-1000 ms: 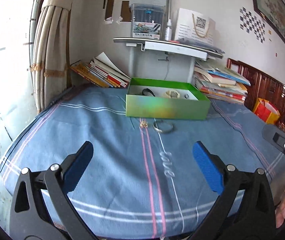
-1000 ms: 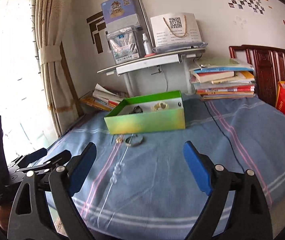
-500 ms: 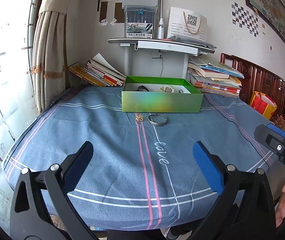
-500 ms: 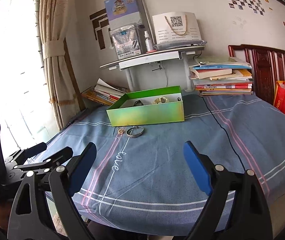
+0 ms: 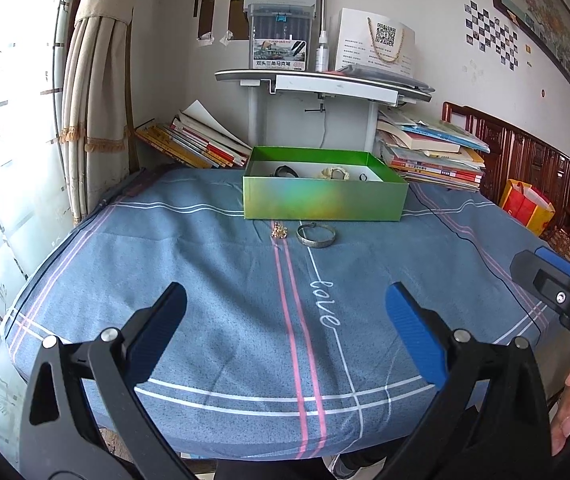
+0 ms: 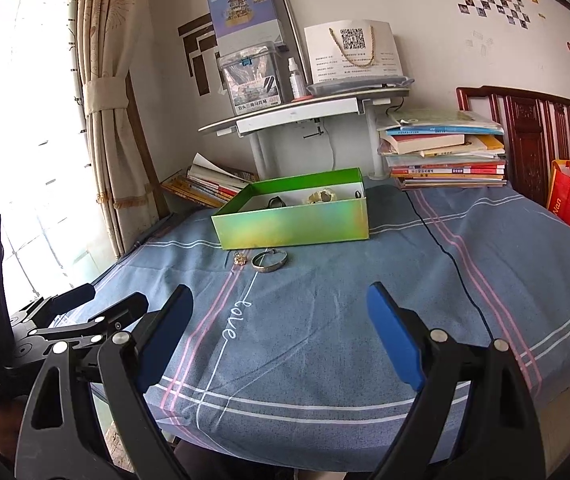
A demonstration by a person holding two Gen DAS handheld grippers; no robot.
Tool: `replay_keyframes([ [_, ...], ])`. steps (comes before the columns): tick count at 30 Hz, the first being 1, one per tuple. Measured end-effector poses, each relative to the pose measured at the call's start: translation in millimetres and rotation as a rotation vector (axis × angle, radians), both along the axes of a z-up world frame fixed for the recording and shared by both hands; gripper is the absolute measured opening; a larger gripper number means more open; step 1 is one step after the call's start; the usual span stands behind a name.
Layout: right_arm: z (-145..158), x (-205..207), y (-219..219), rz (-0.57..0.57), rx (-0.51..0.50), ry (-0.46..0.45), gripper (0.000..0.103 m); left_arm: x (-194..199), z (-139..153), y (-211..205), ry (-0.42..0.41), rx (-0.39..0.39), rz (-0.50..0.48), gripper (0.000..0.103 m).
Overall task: Organize jewelry
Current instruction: 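Move the left tool toward the gold flower brooch while the right tool approaches the silver bangle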
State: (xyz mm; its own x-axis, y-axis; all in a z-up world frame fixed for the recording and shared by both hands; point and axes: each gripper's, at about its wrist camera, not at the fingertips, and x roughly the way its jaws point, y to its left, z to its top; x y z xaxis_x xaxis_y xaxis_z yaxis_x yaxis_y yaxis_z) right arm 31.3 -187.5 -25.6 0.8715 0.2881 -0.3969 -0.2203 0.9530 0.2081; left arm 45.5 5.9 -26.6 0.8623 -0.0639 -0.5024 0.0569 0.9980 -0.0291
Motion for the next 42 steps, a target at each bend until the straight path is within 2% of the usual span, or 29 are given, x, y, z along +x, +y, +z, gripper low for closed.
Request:
replay_keyframes([
  [12, -6.6, 8.4, -3.7, -0.012, 0.001, 0.019, 0.087, 28.8, -6.6, -3.1, 0.028, 0.030, -0.004, 0.099],
  [17, -14.4, 19.8, -3.9, -0.020, -0.008, 0.045, 0.087, 70.4, -13.7, 1.3, 0.065, 0.049, 0.011, 0.099],
  [21, -23.8, 41.1, 1.2, -0.029, -0.058, 0.083, 0.087, 107.9, -22.0, 2.7, 0.111, 0.056, 0.001, 0.097],
  [26, -35.5, 76.0, 6.7, -0.026, -0.087, 0.154, 0.087, 158.9, -36.4, 0.2, 0.180, 0.085, -0.010, 0.087],
  [31, -41.3, 109.9, 21.2, -0.006, -0.133, 0.192, 0.087, 199.4, -53.6, 1.4, 0.271, 0.076, -0.019, 0.065],
  [38, -49.5, 160.2, 45.8, 0.032, -0.211, 0.250, 0.087, 235.5, -63.8, 1.6, 0.322, 0.069, -0.049, 0.061],
  [42, -52.7, 178.2, 55.5, 0.049, -0.225, 0.272, 0.087, 254.0, -75.0, 1.3, 0.369, 0.086, -0.069, 0.053],
])
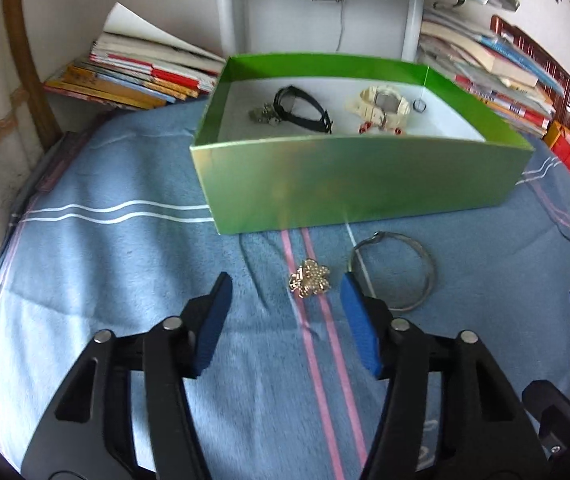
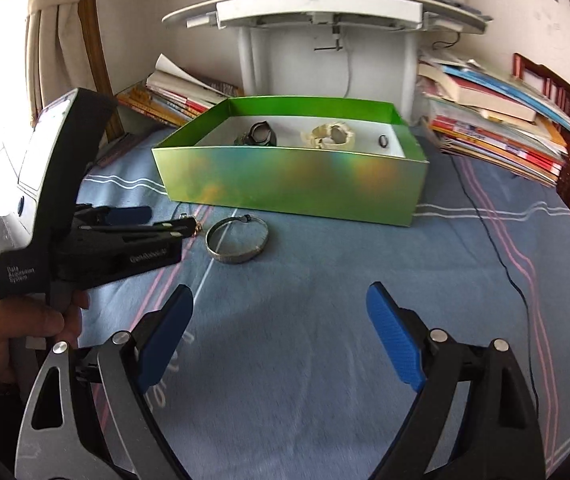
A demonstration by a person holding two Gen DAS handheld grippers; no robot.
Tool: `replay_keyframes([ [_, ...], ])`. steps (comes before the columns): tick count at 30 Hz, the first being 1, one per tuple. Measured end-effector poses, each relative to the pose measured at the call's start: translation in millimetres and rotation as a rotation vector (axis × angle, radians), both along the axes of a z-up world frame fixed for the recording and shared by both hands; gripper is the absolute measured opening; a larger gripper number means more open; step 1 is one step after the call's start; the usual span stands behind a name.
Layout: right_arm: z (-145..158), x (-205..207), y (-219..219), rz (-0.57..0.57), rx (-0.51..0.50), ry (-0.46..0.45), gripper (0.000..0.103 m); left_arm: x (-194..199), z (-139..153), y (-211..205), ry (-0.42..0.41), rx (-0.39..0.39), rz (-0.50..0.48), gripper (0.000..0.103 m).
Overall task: Organize jewelry
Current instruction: 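Move the left tool toward the gold flower brooch while the right tool approaches the silver bangle, then close the left tool on the gold brooch while the right tool grasps the silver bangle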
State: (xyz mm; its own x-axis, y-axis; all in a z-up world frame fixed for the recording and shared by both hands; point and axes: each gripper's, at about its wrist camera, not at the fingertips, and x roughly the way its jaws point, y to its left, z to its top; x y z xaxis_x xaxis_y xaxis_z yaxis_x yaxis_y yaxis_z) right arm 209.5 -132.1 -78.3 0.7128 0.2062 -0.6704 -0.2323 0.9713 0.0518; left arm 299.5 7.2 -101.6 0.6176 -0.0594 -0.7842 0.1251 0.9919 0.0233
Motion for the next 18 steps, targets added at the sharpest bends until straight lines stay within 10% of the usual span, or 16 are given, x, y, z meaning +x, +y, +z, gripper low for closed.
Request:
replay_keyframes([
  [6, -7.1, 25.2, 13.9, 0.017, -0.032, 0.033, 0.086, 11.8, -12.6, 3.9, 0.010, -0.015, -0.003, 0.041],
  [8, -9.9, 34.0, 19.3, 0.016, -0.046, 0.044, 0.086, 13.8, -11.9, 9.0, 0.006, -0.046, 0.009, 0.023],
  [18, -34.6, 78.5, 47.5, 0.008, -0.085, 0.144, 0.087, -29.8, 27.8, 49.5, -0.134, -0.170, 0.080, 0.021],
])
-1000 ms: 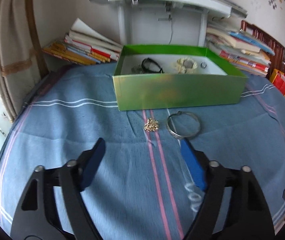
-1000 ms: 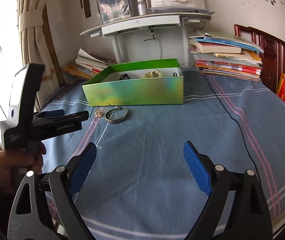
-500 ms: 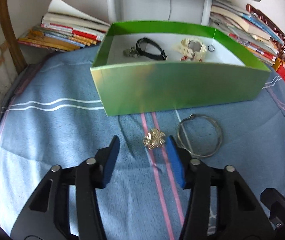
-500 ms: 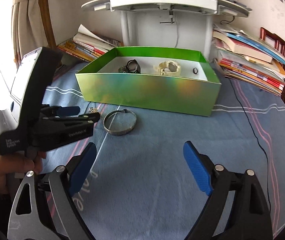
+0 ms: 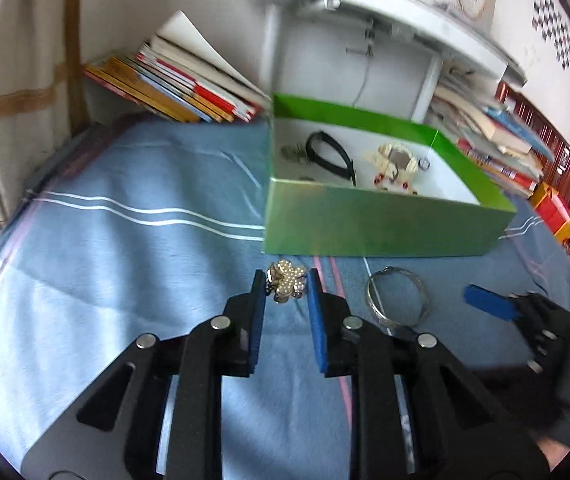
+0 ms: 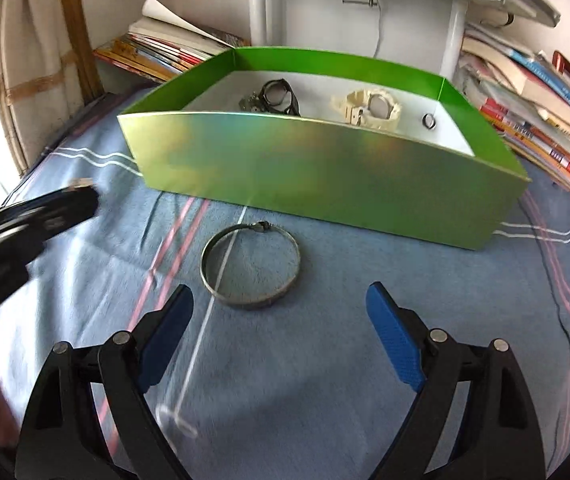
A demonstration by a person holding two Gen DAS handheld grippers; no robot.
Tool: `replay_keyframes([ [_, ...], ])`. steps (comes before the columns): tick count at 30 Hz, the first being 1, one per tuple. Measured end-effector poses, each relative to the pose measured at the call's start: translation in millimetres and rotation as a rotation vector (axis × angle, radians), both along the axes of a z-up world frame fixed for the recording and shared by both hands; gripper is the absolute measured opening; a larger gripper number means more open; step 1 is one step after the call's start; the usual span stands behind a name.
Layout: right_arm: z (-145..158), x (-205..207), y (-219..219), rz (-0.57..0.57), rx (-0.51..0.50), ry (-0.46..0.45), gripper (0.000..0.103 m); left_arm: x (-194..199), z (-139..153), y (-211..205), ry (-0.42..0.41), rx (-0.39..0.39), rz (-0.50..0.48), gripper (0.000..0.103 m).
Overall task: Organize jewelry
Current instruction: 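Close the left tool on the gold brooch while the right tool grasps the silver bangle, then lift the brooch and bangle with both tools and carry them toward the green box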
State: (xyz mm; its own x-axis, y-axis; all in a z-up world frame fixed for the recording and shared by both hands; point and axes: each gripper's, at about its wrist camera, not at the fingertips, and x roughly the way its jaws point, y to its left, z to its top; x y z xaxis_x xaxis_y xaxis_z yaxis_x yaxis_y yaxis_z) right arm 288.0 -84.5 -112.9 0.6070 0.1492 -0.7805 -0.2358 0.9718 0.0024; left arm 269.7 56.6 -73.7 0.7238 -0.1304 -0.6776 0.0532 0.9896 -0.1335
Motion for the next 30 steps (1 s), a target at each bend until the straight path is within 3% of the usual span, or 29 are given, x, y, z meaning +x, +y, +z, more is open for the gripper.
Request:
replay_keyframes([
  [8, -13.0, 19.5, 15.3, -0.017, -0.024, 0.034, 0.088, -24.4, 8.7, 11.6, -0.022, -0.016, 0.007, 0.021],
  [9, -13.1, 20.9, 15.8, -0.019, -0.024, 0.032, 0.086, -25.9, 9.1, 10.3, -0.021, -0.016, 0.003, 0.021],
  [11, -9.3, 21.0, 16.5, -0.016, -0.018, 0.014, 0.061, -30.0, 8.2, 10.6, -0.019, -0.017, -0.004, 0.021],
  [15, -3.2, 13.9, 11.3, -0.021, 0.007, 0.006, 0.059, -36.1, 8.2, 6.0, -0.013, -0.009, -0.013, 0.021],
  [22, 40.8, -42.1, -18.9, -0.044, 0.087, -0.125, 0.059, -59.9, 21.5, -4.2, -0.035, 0.000, -0.023, 0.021],
  [30, 84.1, -133.0, -54.7, -0.062, 0.152, -0.306, 0.059, -106.6, 48.7, -28.4, -0.096, 0.018, -0.051, 0.021],
])
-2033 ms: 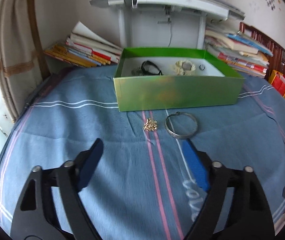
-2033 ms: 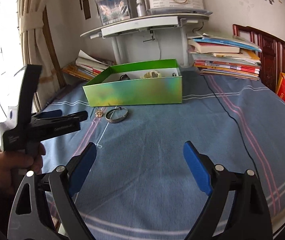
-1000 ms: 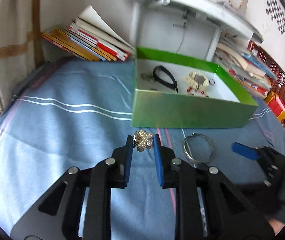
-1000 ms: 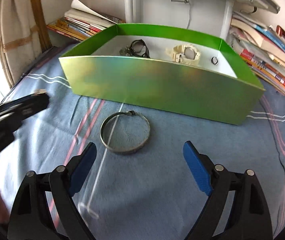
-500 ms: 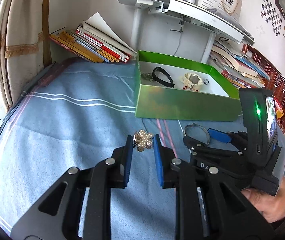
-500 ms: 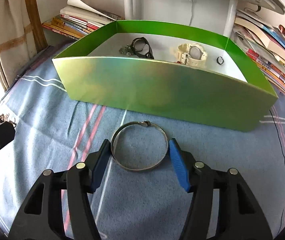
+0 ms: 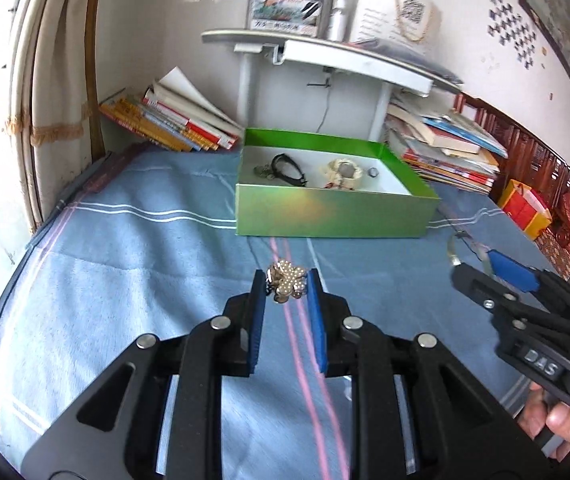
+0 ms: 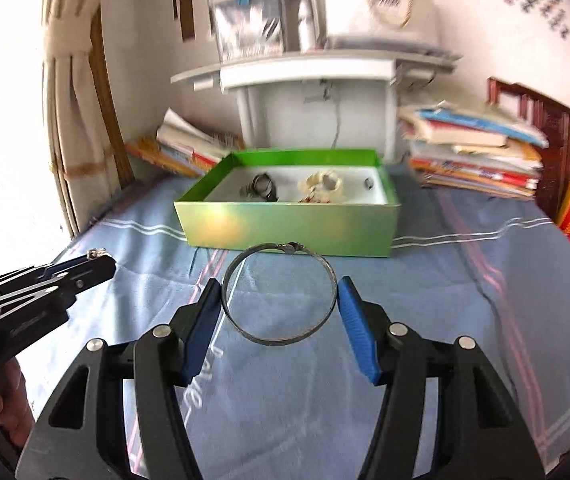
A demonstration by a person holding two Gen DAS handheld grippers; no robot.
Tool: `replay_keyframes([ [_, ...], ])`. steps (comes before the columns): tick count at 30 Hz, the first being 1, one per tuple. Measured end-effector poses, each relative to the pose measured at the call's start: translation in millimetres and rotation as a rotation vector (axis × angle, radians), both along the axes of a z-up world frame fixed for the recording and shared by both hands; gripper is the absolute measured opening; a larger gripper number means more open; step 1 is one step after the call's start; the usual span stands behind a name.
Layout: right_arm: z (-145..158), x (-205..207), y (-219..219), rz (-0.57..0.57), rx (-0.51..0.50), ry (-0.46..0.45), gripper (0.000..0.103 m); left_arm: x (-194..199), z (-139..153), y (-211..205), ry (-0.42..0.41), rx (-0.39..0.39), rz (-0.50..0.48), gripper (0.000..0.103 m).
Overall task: Organize jewelry
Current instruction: 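Lift the brooch and bangle with both tools and carry them toward the green box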
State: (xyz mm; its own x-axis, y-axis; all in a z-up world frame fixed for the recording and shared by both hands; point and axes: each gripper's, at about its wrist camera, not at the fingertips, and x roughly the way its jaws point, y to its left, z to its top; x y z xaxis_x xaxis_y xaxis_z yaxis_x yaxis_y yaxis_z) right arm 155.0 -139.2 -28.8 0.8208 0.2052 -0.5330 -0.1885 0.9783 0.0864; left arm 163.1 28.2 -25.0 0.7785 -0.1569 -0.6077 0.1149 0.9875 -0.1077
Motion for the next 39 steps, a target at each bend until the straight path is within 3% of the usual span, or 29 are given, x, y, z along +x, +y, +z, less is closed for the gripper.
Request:
replay_keyframes([
  [6, 8.5, -42.4, -19.3, -0.014, 0.019, -0.062, 0.059, -34.4, 9.2, -16.5, -0.029, 0.005, -0.001, 0.021],
  [15, 1.9, -73.9, -38.6, 0.001, 0.047, -0.070, 0.059, -63.3, 3.1, -30.6, -0.020, 0.021, 0.010, 0.021],
  [39, -3.3, -65.5, -45.7, -0.002, 0.050, -0.045, 0.059, -53.5, -1.6, -37.2, 0.008, 0.038, 0.000, 0.021],
])
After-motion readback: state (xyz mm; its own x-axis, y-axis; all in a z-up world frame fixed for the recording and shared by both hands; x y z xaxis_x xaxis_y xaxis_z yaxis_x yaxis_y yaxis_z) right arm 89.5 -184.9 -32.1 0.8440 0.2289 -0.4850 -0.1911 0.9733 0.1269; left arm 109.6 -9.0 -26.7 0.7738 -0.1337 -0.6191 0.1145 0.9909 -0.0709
